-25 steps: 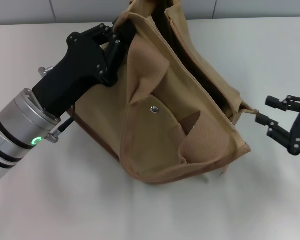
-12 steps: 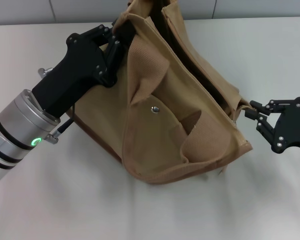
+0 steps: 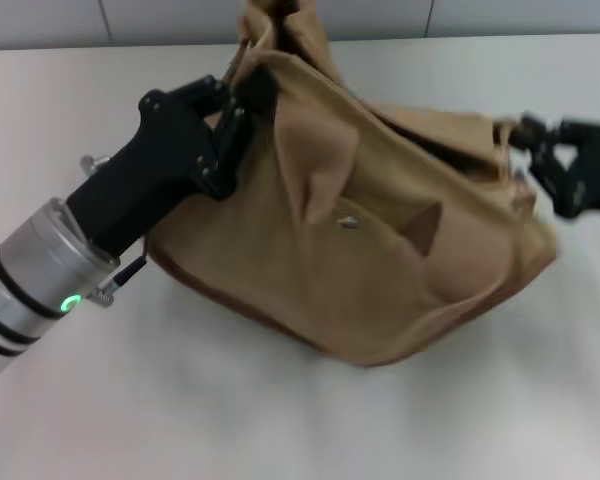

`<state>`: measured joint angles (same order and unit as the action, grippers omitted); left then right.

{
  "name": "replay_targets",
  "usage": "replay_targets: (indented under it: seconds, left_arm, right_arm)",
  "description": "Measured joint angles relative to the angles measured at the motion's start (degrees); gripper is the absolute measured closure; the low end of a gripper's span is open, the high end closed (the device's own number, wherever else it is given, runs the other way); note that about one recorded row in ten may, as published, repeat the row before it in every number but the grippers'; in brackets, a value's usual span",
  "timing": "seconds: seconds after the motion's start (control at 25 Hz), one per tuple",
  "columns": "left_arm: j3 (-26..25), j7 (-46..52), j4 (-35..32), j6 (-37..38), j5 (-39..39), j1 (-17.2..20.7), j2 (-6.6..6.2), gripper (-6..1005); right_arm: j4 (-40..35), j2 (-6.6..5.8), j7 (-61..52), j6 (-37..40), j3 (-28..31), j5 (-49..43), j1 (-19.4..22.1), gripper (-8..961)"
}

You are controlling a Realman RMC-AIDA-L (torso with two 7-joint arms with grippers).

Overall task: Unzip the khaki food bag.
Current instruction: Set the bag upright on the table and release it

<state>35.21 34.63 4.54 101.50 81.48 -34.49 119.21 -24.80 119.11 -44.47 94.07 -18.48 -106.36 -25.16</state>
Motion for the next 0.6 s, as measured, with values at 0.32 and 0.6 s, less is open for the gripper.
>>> replay_targets:
  seconds: [0.32, 0.6]
  left_arm:
    - [3.43, 0.14, -0.77, -0.16, 0.24, 3.79, -0.23, 908]
    - [6.02, 3.34, -1.09, -1.4, -0.04, 5.73, -0.23, 880]
  right_arm:
    - [-4.59, -0.07, -16.19, -1.49, -0.17, 2.77, -10.01, 862]
    - [-4.11, 0.15, -18.73, -4.17, -0.05, 4.02, -12.88, 844]
